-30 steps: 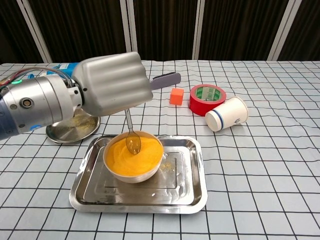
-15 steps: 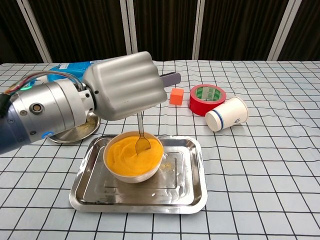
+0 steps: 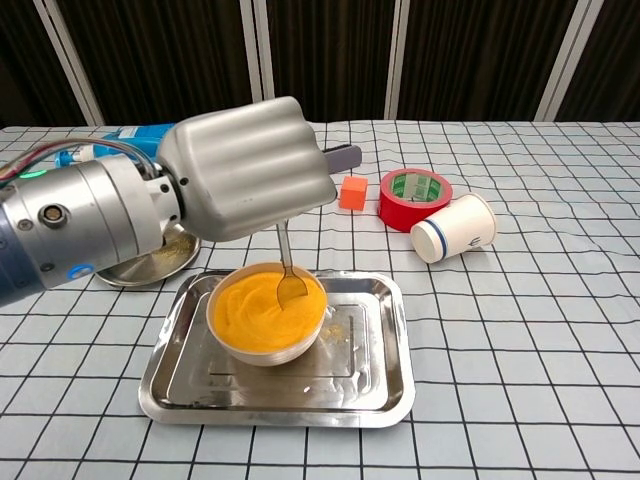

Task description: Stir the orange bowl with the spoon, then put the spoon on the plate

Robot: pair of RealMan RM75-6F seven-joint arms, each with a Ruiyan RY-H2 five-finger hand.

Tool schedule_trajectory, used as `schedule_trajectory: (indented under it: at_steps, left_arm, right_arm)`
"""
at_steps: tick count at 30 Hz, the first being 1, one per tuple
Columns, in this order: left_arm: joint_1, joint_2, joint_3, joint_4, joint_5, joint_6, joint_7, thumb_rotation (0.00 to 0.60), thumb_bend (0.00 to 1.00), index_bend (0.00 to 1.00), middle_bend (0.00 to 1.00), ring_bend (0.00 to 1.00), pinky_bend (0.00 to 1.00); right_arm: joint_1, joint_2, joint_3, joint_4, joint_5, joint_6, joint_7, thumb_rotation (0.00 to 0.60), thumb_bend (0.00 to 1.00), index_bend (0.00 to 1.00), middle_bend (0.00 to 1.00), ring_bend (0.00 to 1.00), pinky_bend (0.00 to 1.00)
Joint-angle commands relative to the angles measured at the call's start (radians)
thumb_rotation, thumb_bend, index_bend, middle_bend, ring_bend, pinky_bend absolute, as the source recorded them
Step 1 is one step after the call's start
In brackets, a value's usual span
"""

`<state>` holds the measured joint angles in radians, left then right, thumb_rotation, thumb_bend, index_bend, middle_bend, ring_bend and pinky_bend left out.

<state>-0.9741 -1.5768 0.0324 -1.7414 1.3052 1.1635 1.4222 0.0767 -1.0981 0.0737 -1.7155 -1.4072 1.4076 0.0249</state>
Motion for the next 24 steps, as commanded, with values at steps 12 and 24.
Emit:
schedule_trajectory:
  at_steps: [12, 24]
  left_arm:
    - [0.032, 0.081, 0.006, -0.032, 0.030, -0.003, -0.013, 0.600, 0.58, 0.81, 1.00, 1.00, 1.00]
    - [0.054, 0.099, 0.004, 0.009, 0.028, -0.030, -0.031, 0.600, 0.58, 0.81, 1.00, 1.00, 1.00]
  right_arm:
    - [0.001, 0.001, 0.000, -0.001, 0.001, -0.002, -0.002, 0.600, 0.39, 0.00, 0.00, 0.00, 0.00]
    - [0.001, 0.001, 0.001, -0.002, 0.005, -0.003, -0.002, 0.600, 0.39, 0.00, 0.00, 0.00, 0.00]
